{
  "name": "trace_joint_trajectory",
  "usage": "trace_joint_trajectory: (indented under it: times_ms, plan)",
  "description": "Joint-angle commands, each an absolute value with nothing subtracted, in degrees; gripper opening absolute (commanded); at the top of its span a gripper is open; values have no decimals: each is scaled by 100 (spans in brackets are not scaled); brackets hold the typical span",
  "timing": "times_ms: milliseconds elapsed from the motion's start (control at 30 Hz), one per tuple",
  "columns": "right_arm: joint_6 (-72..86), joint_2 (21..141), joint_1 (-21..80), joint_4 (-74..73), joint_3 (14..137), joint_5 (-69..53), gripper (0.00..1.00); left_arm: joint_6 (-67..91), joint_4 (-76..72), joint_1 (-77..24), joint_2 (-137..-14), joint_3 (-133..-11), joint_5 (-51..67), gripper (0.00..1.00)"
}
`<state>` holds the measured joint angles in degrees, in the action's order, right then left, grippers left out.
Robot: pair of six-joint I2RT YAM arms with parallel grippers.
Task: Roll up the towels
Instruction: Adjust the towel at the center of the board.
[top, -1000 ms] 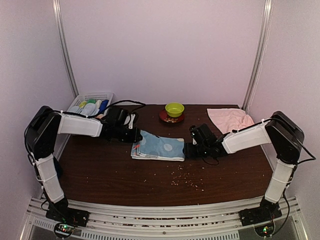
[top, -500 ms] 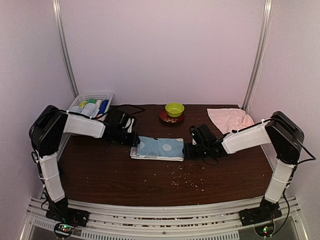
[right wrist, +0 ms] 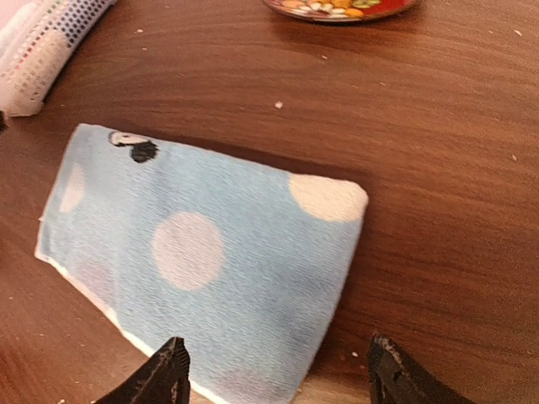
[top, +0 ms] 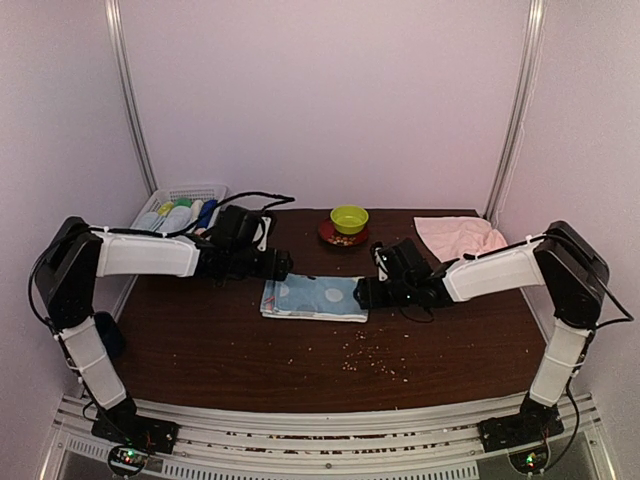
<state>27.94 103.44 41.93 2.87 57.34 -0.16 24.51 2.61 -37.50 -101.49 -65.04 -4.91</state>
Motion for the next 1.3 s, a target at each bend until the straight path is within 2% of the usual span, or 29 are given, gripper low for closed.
trace_joint_trajectory:
  times_ms: [0,167,267,533,833,933,1033,1133,1267]
  plan:
    - [2738,10249,4003,951,6076,-990,73,2348,71,-3908,-10474,-6557,-540,79]
    - [2935,10826,3750,1230,6627,-1642,73,2241,83,-3937,-10906,-6829,-671,65]
    - [3123,11232,3623,1382,6930,-1924,72,2163,36,-3938,-11098,-6982,-749,61]
    - [3574,12115,3425,1698,7351,-2286,71,1971,152,-3940,-11658,-7415,-1169,54]
    - [3676,12420,3281,1407,7438,-1947,69,1940,396,-3930,-11831,-7338,-1606,54]
    - [3636,12356,3270,1389,7358,-1874,69,1876,430,-3932,-11800,-7289,-1759,60]
    - [3587,12286,3271,1342,7339,-1881,69,1863,410,-3932,-11765,-7282,-1810,71]
    - [3498,12165,3271,1235,7337,-1854,69,1851,419,-3933,-11641,-7359,-1829,86]
    - [3183,11899,3277,830,7380,-1567,69,1786,549,-3930,-11362,-7512,-2002,98]
